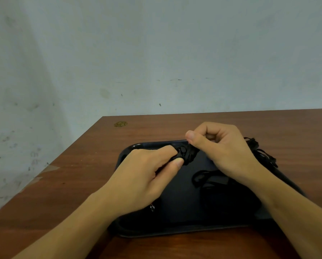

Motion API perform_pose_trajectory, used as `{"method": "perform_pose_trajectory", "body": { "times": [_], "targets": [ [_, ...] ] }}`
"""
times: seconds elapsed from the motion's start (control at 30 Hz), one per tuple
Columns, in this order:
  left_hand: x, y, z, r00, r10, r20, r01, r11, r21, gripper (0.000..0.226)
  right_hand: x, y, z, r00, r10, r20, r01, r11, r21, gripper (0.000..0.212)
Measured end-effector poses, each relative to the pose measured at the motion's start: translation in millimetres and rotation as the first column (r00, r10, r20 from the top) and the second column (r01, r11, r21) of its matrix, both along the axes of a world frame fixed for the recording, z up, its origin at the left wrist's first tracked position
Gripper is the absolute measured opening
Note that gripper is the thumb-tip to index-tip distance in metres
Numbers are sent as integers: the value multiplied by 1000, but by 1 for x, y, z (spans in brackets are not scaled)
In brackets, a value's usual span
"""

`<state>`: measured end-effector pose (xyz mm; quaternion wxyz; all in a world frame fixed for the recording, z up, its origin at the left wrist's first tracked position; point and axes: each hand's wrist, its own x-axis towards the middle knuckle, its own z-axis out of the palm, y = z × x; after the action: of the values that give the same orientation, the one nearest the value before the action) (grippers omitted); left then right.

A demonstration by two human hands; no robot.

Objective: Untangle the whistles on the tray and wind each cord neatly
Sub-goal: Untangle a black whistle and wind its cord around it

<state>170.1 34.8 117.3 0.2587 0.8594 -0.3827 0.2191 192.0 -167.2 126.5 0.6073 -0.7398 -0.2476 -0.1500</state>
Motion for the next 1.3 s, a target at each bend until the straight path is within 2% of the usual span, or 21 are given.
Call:
{"method": "perform_pose_trajectory", "body": {
  "times": [0.27,0.43,0.8,1.1,1.2,1.3],
  "targets": [
    [-5,0,1,994,-75,-75,65,990,-124,32,-1,-1,1,934,166,-316,-136,984,114,36],
    [-5,0,1,996,-72,-60,59,978,-199,33,0,-3,0,882,255,-396,-194,963,187,40],
    [-4,1,-1,991,-88,-97,59,962,-265,30,-3,7,-2,895,253,-366,-203,964,170,40],
    [0,0,-6,969,-149,-199,56,911,-409,22,-1,9,-9,915,184,-360,-162,983,89,35],
    [3,0,-8,967,-123,-222,13,897,-441,21,0,9,-12,948,129,-290,-129,991,18,35],
    [8,2,-8,970,-71,-232,-50,876,-479,24,0,9,-14,991,46,-128,-63,990,-127,29]
  ]
}}
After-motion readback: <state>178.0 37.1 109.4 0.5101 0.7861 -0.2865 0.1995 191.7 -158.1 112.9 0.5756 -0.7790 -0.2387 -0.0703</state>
